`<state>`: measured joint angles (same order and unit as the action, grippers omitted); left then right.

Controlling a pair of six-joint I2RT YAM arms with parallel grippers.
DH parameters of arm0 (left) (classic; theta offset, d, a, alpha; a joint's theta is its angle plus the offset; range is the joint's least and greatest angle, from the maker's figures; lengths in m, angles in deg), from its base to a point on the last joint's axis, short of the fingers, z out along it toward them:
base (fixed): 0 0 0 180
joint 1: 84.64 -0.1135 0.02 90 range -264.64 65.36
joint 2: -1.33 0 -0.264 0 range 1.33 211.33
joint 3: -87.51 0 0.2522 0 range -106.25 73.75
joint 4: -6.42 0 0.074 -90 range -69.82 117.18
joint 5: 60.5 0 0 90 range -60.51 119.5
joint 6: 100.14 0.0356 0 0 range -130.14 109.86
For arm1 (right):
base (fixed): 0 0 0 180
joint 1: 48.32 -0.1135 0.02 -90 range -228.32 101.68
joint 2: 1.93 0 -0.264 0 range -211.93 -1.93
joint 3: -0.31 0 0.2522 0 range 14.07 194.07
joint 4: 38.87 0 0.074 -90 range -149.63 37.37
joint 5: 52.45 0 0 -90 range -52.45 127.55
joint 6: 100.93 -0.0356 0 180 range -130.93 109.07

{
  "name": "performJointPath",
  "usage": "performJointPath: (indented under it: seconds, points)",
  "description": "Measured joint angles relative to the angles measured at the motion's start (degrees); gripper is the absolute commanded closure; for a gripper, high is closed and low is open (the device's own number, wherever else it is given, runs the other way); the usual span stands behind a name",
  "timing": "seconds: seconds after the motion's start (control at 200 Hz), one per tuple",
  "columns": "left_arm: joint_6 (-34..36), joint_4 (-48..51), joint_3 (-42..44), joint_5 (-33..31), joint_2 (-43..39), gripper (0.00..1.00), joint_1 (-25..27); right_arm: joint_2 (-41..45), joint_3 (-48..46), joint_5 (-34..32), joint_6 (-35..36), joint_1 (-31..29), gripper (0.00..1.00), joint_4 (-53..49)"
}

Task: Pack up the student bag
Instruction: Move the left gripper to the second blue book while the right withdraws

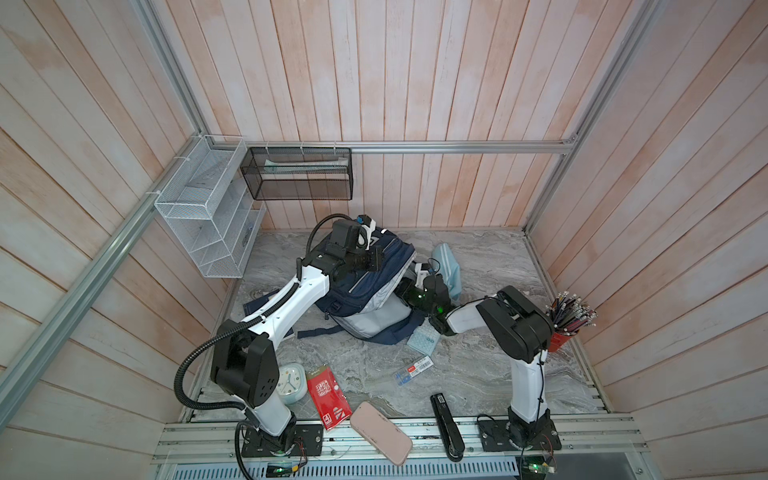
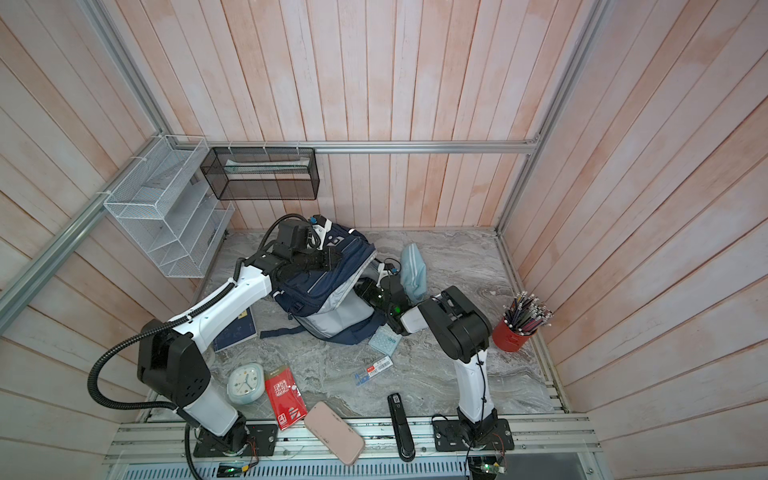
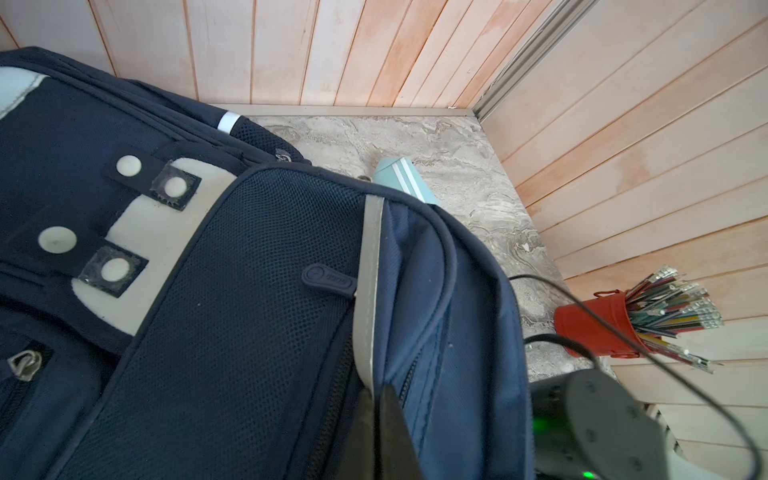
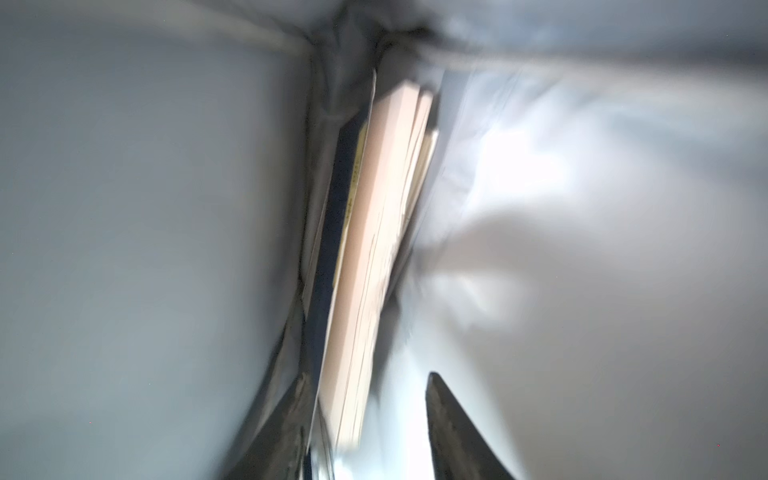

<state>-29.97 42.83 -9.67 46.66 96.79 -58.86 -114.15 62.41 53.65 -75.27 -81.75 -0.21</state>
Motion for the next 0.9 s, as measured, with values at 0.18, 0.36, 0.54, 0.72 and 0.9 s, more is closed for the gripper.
performJointPath:
  seconds: [0.18, 0.36, 0.54, 0.72, 0.9]
  points:
    - [-1.73, -3.17, 0.83, 0.55, -0.24, 0.59, 0.0, 20.68, -9.99, -1.36, 12.22, 0.28, 0.51, -14.62]
    - [-3.72, -4.72, 4.48, -0.7, -5.11, 0.35, 0.0, 40.89, -13.0, -10.4, 26.08, -4.09, 0.03, -30.58]
    - [-4.87, -2.14, 9.38, -7.56, -15.13, 0.22, -0.26, 51.47, -17.38, -13.64, 31.52, -2.29, 0.02, -30.91]
    - [-8.5, 0.17, 22.6, -15.34, -28.87, 0.12, -7.61, 40.41, -9.29, -12.81, 33.81, -5.57, 0.03, -31.58]
    - [-14.21, 0.68, 38.77, -14.84, -38.73, 0.17, -23.89, 22.99, 4.07, -8.68, 34.88, -12.37, 0.11, -30.58]
